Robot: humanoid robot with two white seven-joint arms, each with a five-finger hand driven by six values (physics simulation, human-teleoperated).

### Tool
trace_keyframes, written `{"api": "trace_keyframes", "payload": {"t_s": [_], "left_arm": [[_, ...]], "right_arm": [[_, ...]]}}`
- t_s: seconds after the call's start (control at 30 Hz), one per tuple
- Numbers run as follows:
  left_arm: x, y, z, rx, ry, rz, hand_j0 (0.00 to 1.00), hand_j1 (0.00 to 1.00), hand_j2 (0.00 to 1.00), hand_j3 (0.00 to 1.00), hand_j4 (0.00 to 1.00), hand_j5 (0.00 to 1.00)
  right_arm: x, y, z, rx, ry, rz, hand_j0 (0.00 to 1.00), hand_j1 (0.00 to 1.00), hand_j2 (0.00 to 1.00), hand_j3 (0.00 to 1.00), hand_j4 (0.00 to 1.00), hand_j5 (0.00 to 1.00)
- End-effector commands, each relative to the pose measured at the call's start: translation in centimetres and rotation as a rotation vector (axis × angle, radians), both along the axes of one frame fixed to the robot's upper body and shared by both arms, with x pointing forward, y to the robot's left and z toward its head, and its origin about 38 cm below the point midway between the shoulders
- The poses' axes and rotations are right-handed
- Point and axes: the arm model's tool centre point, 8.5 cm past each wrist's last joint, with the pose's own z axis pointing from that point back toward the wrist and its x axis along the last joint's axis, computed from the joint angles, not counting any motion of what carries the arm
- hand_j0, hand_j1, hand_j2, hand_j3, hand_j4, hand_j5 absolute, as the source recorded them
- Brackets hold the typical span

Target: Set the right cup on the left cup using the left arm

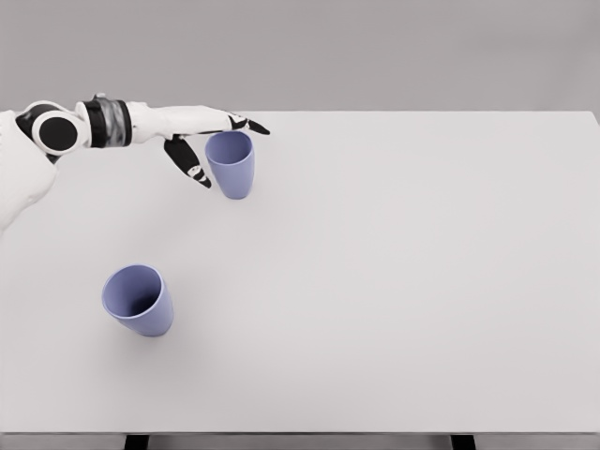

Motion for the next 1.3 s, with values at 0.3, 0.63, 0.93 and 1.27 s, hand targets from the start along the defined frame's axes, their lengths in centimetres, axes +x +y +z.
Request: {"api": "trace_keyframes", "payload": {"t_s": [0.3, 0.63, 0.93, 1.27], "left_arm": [[0.2, 0.3, -0.4, 0.018, 0.005, 0.015, 1.0, 1.0, 1.0, 1.0, 1.0, 1.0], [0.2, 0.3, -0.4, 0.012, 0.005, 0.015, 0.74, 0.74, 0.74, 0.74, 0.74, 0.74], [-0.1, 0.7, -0.6, 0.008, 0.01, 0.019, 0.69, 0.69, 0.69, 0.69, 0.69, 0.69], [-1.8, 3.1, 3.0, -0.062, -0.039, -0.009, 0.63, 0.63, 0.63, 0.63, 0.63, 0.63]], "right_arm": [[0.0, 0.0, 0.0, 0.0, 0.0, 0.0, 1.0, 1.0, 1.0, 1.0, 1.0, 1.0], [0.0, 0.0, 0.0, 0.0, 0.0, 0.0, 1.0, 1.0, 1.0, 1.0, 1.0, 1.0], [0.0, 0.0, 0.0, 0.0, 0.001, 0.0, 1.0, 1.0, 1.0, 1.0, 1.0, 1.0], [0.0, 0.0, 0.0, 0.0, 0.0, 0.0, 1.0, 1.0, 1.0, 1.0, 1.0, 1.0]]}}
